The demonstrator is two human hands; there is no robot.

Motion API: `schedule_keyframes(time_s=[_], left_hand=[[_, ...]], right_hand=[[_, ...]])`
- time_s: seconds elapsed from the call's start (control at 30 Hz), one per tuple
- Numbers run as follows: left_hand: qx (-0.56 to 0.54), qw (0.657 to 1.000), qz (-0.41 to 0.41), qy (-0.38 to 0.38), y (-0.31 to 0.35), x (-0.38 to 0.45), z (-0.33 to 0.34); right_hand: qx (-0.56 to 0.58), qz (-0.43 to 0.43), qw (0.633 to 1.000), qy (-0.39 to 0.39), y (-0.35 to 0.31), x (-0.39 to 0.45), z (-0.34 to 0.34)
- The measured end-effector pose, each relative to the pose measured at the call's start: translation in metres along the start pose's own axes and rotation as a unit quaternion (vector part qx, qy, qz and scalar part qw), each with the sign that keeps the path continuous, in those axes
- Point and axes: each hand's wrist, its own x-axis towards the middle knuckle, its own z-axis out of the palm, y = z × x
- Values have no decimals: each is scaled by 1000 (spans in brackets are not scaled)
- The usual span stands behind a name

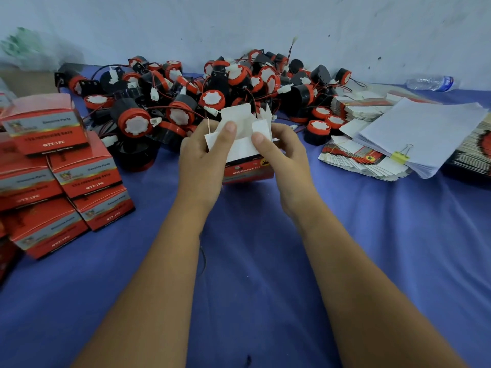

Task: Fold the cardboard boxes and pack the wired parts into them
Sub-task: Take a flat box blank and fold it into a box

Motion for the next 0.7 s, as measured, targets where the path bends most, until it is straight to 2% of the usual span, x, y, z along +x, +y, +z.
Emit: schedule_keyframes(time_s=[0.07, 0.13, 0.3, 0.4, 0.57, 0.7], left_hand=[[-21, 999, -34, -20, -2, -2, 2], [-87, 994, -61, -37, -3, -3, 6], [-260, 959, -108, -37, -4, -2, 12], [-248, 963, -100, -28, -7, -1, 13], [-157, 983, -73, -55, -10, -4, 17], [-248, 964, -72, -71, -7, -3, 17]], right_hand=[[52, 5, 999, -13, 4, -1, 4], [88, 8, 996, -19, 7, -1, 7], [111, 17, 993, 17, 10, 1, 5], [105, 33, 994, 22, 12, 2, 4], [74, 61, 995, 22, 12, 5, 3], [68, 40, 997, -7, 12, 3, 4]])
